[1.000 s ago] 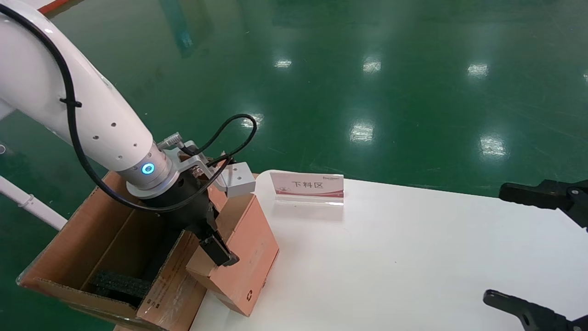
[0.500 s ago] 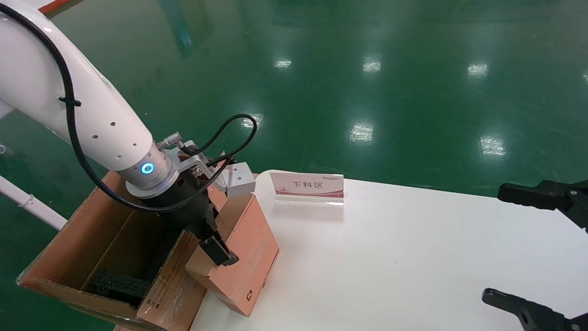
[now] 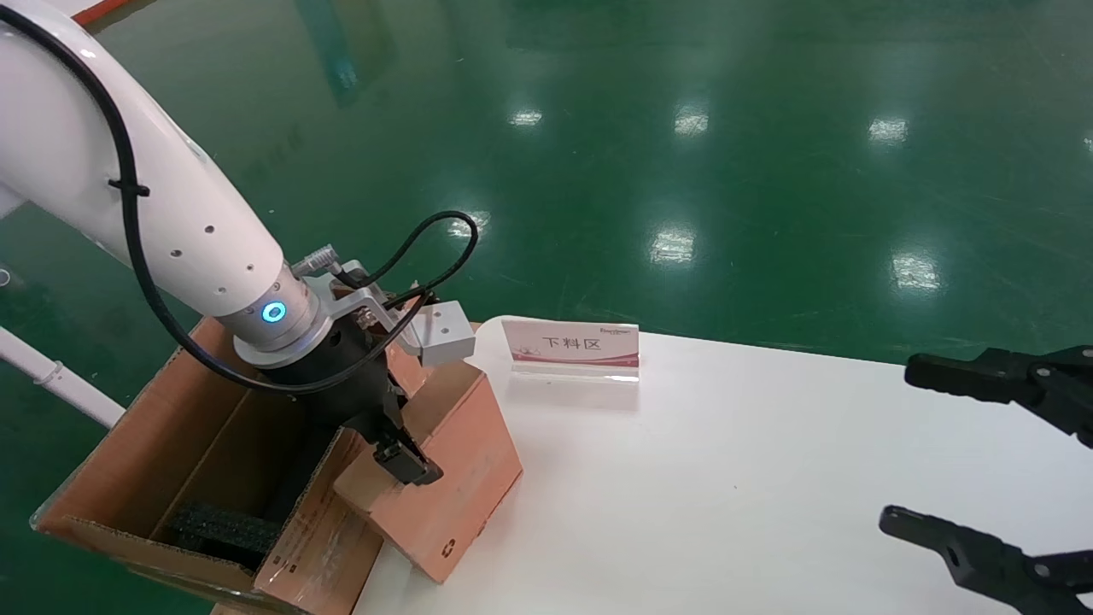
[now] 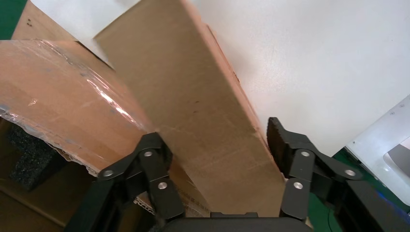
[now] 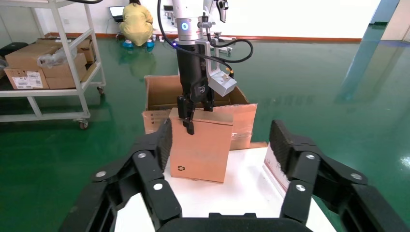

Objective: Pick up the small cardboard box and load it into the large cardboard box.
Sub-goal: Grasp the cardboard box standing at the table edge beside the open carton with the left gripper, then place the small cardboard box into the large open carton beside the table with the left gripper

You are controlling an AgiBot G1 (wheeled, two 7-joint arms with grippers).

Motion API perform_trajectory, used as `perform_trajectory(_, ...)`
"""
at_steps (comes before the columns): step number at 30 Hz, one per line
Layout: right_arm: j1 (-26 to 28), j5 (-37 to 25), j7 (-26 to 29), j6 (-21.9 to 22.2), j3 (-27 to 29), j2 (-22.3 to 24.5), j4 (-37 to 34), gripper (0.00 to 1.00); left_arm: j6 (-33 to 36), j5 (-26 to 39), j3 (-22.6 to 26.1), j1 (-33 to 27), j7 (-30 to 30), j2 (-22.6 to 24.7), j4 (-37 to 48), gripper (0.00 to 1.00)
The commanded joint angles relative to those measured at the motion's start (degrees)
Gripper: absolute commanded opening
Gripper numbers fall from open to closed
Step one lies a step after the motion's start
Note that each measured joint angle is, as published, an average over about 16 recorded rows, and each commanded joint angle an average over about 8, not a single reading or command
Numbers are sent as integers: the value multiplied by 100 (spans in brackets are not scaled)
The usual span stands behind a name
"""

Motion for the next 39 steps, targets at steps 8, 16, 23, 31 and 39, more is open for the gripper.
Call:
perform_trajectory(8,0,0,0,0,0,0,0,0,2,-5,-3,-3,3,0,-2,0)
perform_trajectory(16,0,-1,0,0,0,0,0,0,5,-10,-4,-3,15,9,26,0)
perform_trajectory(23,2,0,-1,-1,-2,0,-3,5,-2,-447,-288,-263,147,-118,295,0)
perform_trajectory(31,3,2,-4,-1,-5,0,-5,100,173,-904,-951,-1345,577,-452,966,0)
perform_trajectory(39,4,4,-5,0,-9,1,-5,100,569,-651,-1025,-2241,939,-388,1826,0)
